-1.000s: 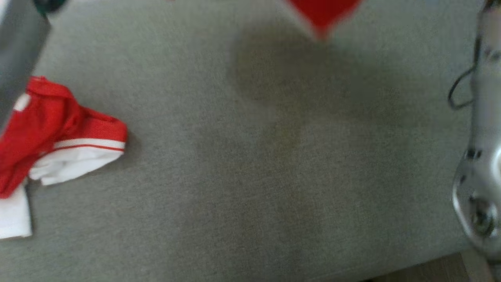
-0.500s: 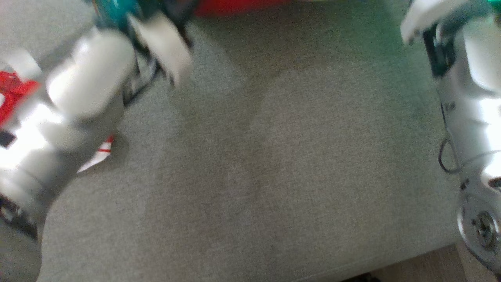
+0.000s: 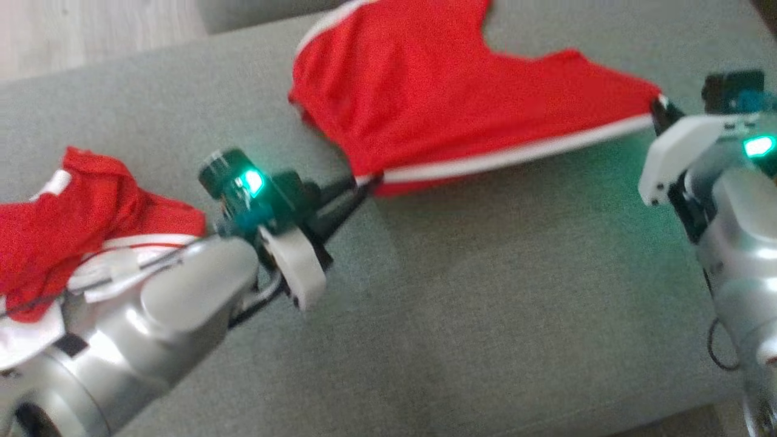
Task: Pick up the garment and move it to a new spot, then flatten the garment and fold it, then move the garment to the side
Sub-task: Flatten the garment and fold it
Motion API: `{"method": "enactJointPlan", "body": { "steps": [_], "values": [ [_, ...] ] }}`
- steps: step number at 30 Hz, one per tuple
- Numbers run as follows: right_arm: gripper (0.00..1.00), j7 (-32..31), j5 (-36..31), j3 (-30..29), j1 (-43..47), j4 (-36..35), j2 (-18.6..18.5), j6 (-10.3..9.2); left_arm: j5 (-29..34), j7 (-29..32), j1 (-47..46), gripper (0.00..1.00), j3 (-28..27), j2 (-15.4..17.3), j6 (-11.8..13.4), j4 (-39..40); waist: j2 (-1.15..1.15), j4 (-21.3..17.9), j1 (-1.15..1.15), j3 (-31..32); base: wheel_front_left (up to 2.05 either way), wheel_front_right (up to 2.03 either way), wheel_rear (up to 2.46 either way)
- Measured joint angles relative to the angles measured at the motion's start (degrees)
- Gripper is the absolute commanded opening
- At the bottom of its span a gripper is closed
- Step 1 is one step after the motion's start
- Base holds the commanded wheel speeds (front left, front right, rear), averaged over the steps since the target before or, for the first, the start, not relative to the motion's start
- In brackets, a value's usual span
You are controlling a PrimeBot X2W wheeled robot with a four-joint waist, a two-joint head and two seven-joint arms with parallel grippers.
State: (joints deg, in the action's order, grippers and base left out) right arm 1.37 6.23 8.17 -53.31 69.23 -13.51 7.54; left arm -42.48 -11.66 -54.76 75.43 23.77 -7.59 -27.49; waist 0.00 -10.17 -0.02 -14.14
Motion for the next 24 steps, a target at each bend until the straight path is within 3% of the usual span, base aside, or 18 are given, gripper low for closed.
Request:
{"method": "enactJointPlan", "body": {
  "steps": [11, 17, 24],
  "values": [
    [0.00, -5.1, 10.5, 2.0, 13.0, -9.0, -5.7, 0.01, 0.8, 0.2, 9.3, 0.00, 0.2, -2.0, 0.9, 3.5, 0.00, 0.5, 0.01, 7.4, 0.00, 0.00, 0.00],
    [0.00, -8.5, 13.6, -1.5, 22.2, -20.5, -8.8, 0.01, -0.9, 1.0, 14.1, 0.00, 0.2, -3.0, 4.3, 8.1, 0.00, 1.0, 0.00, 10.3, 0.00, 0.00, 0.00],
    [0.00, -14.2, 11.9, -9.3, 26.0, -35.8, -7.4, 0.01, -2.4, 1.6, 13.2, 0.00, -3.3, -3.0, 8.4, 9.5, 0.00, 2.7, 0.02, 7.5, 0.00, 0.00, 0.00]
  ]
}}
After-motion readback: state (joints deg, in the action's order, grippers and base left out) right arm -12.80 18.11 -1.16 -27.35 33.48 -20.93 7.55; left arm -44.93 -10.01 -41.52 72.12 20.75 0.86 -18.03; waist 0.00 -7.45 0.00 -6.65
